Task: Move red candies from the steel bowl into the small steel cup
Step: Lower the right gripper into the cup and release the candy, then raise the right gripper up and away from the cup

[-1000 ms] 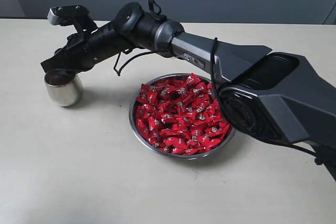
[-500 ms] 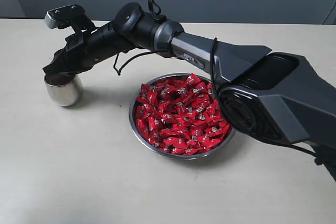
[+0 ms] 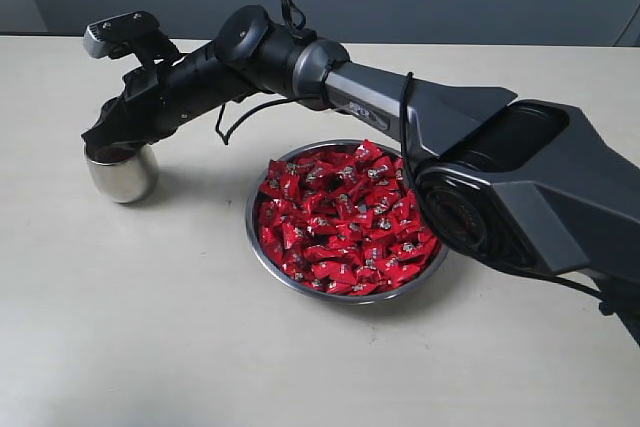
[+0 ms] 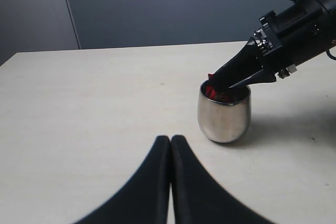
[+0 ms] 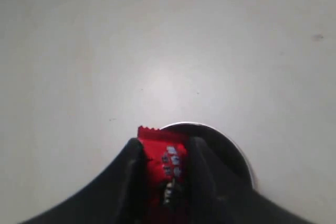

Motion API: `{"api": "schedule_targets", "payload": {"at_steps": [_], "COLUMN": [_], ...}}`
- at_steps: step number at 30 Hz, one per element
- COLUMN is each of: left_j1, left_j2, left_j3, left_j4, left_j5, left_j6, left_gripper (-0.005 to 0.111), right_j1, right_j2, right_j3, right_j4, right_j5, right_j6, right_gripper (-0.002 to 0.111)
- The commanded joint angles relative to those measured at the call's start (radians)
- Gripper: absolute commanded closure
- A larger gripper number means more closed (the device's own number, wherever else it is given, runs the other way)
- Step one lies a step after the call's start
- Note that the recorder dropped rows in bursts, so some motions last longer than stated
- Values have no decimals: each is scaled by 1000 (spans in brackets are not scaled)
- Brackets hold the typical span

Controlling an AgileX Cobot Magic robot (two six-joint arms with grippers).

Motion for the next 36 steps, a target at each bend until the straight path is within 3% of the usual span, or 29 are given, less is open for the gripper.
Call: {"api": "schedule_targets", "payload": {"at_steps": [1, 17, 20, 23, 36], "left_j1": [1, 1, 1, 1, 1], "left_j2": [-4, -4, -4, -4, -4], "left_j3": [4, 4, 4, 4, 4], "left_j4": [-2, -2, -2, -2, -2], "left_j5": [-2, -2, -2, -2, -2], "left_j6": [-1, -1, -1, -1, -1], "left_gripper": [106, 106, 106, 106, 106], "right_j1": [-3, -16, -33, -50, -107], "right_j2": [-5, -75, -110, -136, -227], "right_j3": [-8, -8, -8, -8, -8], "right_j4": [-3, -31, -66, -89, -255], "right_j5": [-19, 55, 81, 118, 231], "right_j6": [18, 88, 140, 155, 334], "right_gripper": [64, 66, 78, 106, 108]}}
